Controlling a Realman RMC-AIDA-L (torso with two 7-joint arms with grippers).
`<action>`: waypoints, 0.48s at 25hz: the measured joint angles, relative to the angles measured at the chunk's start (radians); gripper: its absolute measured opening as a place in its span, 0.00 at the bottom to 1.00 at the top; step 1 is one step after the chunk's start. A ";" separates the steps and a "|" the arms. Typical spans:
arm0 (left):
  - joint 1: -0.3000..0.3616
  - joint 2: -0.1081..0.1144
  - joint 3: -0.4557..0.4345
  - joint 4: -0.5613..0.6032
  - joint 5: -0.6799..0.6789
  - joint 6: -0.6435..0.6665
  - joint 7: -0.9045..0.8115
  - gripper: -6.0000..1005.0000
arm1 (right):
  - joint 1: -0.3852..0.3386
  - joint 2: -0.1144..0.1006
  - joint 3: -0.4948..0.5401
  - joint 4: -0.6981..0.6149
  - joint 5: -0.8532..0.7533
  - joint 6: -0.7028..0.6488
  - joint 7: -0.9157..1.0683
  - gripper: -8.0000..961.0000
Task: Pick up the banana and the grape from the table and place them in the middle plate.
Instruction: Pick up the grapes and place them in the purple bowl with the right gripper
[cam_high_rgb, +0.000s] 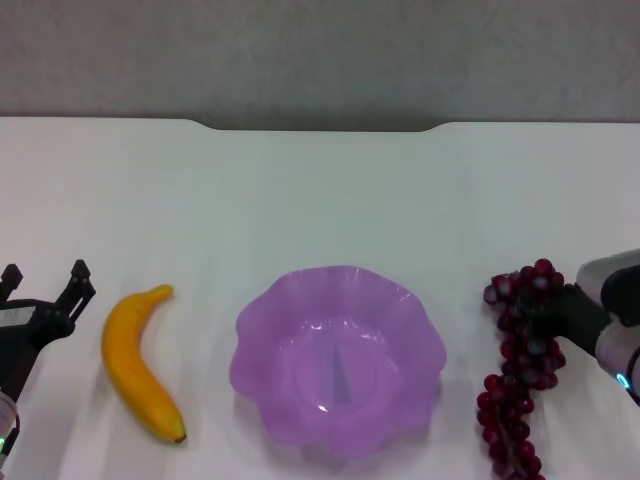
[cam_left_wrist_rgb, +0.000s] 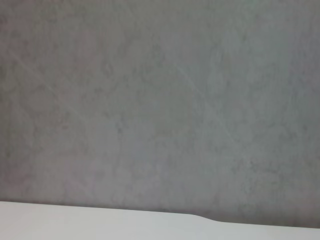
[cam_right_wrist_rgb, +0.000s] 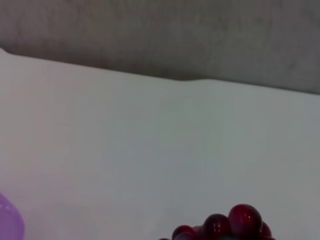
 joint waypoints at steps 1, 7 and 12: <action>0.000 0.000 0.000 0.000 0.000 0.000 0.000 0.89 | -0.002 0.000 -0.007 0.001 0.000 -0.010 0.000 0.45; 0.001 0.000 0.000 0.001 -0.001 0.000 0.000 0.89 | -0.027 -0.002 -0.082 0.001 0.000 -0.139 0.002 0.45; -0.001 0.000 0.000 0.004 -0.001 -0.002 0.000 0.89 | -0.067 -0.003 -0.138 -0.034 -0.003 -0.364 0.009 0.45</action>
